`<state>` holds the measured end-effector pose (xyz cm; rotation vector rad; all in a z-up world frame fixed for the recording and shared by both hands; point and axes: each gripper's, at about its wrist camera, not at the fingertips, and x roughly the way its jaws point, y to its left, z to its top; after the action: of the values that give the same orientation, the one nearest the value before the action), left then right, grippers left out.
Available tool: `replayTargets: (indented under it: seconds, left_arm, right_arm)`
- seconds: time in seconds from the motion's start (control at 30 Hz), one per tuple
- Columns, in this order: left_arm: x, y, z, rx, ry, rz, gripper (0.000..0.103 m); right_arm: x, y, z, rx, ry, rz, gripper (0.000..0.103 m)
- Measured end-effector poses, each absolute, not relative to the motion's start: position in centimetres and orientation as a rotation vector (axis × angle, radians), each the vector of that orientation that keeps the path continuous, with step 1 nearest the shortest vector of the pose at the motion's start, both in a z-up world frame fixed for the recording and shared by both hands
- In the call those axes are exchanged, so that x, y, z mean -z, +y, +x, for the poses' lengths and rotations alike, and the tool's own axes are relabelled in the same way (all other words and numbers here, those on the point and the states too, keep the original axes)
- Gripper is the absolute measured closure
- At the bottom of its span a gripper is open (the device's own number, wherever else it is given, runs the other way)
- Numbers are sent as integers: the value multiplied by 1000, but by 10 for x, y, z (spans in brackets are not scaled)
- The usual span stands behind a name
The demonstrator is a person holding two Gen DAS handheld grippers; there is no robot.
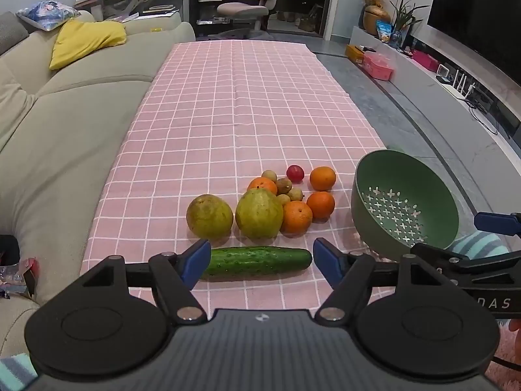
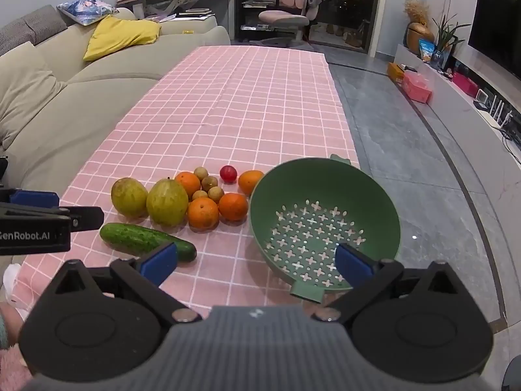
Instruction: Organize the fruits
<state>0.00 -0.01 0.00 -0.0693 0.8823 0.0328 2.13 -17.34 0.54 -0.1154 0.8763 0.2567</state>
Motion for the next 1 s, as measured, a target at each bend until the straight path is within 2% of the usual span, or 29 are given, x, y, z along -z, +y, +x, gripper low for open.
replayTargets:
  seconds: [1.0]
  left_arm:
    - [2,-4,1,-19,895,-70,19]
  right_arm:
    - [-2,-168,25,-265,925,-131,4]
